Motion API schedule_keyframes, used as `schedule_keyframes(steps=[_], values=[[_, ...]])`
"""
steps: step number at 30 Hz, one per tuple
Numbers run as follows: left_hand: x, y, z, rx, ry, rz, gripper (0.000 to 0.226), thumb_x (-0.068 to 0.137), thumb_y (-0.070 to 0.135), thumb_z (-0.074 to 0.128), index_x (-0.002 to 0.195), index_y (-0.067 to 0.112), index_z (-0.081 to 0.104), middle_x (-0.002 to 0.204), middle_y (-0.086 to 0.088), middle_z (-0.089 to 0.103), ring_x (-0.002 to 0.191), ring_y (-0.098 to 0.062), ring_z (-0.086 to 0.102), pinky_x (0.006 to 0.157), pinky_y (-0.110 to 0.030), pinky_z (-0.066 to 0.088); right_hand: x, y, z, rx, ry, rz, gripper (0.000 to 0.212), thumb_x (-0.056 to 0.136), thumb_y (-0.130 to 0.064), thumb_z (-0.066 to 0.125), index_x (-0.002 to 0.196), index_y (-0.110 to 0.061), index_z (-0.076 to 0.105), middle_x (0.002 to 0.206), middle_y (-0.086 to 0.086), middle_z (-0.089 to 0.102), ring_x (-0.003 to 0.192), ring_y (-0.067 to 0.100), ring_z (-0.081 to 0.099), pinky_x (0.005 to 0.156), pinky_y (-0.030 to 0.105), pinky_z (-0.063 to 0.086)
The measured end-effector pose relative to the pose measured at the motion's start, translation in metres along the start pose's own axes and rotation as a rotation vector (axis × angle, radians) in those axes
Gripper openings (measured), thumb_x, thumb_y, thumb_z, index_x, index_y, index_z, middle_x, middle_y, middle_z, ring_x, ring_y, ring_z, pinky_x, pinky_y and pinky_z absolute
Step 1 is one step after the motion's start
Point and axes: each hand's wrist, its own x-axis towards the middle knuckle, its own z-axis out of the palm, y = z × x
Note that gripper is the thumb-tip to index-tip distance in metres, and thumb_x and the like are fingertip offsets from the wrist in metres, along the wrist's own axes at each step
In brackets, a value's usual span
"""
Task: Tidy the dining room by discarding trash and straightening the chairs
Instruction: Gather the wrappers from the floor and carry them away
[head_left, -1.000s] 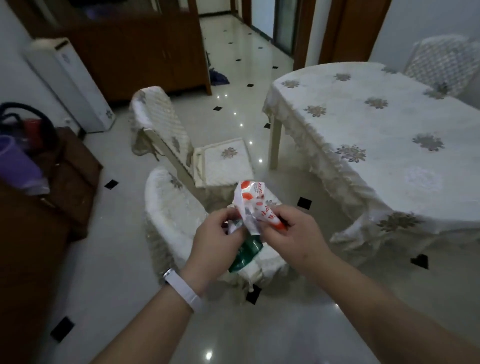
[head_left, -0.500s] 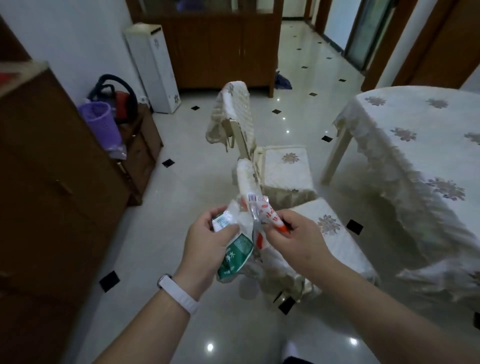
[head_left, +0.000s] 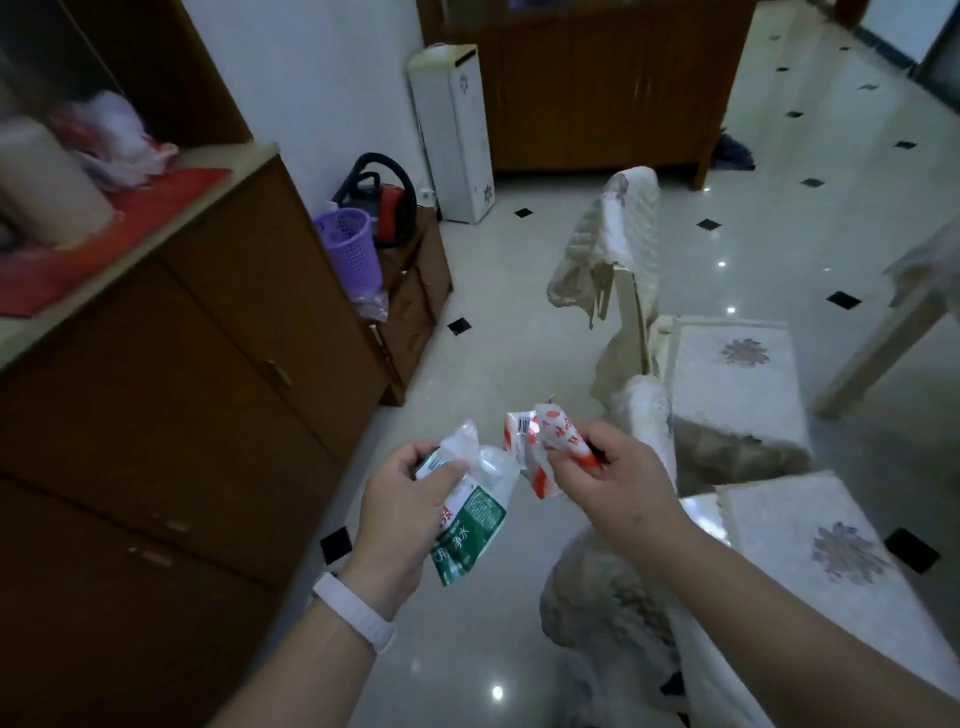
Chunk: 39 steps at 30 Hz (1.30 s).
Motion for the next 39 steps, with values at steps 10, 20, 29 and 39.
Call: schedule_keyframes(steps=[10, 20, 29, 39], values=[[0.116, 0.064, -0.006, 0.069, 0.115, 0.041, 0.007, 0.087, 0.006, 0.069, 0.09, 0.012, 0.068, 0.084, -0.014, 0.073, 0.078, -0.038, 0.071, 0.074, -0.057, 0.056, 0.142, -0.005, 0.025, 0.047, -0.054, -0.062, 0.019, 0.085, -0.019, 0.066, 0.068, -0.017, 0.06, 0.056, -0.002, 0.047, 0.051, 0.005, 0.039, 0.05, 0.022, 0.031], [0.271, 0.062, -0.049, -0.014, 0.056, -0.013, 0.008, 0.086, 0.006, 0.069, 0.087, 0.013, 0.068, 0.08, -0.012, 0.073, 0.074, -0.034, 0.071, 0.071, -0.049, 0.057, 0.255, -0.013, 0.107, -0.096, -0.021, 0.008, 0.017, 0.086, -0.02, 0.065, 0.07, -0.02, 0.06, 0.065, 0.004, 0.059, 0.056, 0.014, 0.053, 0.052, 0.031, 0.042], [0.432, 0.114, -0.093, -0.08, -0.124, 0.052, 0.009, 0.084, 0.004, 0.069, 0.081, 0.01, 0.065, 0.071, -0.01, 0.063, 0.062, -0.023, 0.059, 0.056, -0.031, 0.047, 0.359, -0.07, 0.179, -0.189, 0.151, 0.025, 0.022, 0.083, -0.012, 0.066, 0.064, -0.015, 0.055, 0.054, -0.007, 0.044, 0.05, 0.004, 0.039, 0.049, 0.02, 0.033], [0.543, 0.141, -0.05, -0.068, -0.313, 0.042, 0.018, 0.084, 0.01, 0.073, 0.073, 0.022, 0.067, 0.067, -0.004, 0.068, 0.06, -0.022, 0.064, 0.056, -0.033, 0.051, 0.452, -0.061, 0.178, -0.205, 0.334, 0.09, 0.017, 0.083, -0.016, 0.07, 0.068, -0.019, 0.061, 0.06, -0.004, 0.052, 0.053, 0.004, 0.042, 0.053, 0.026, 0.037]])
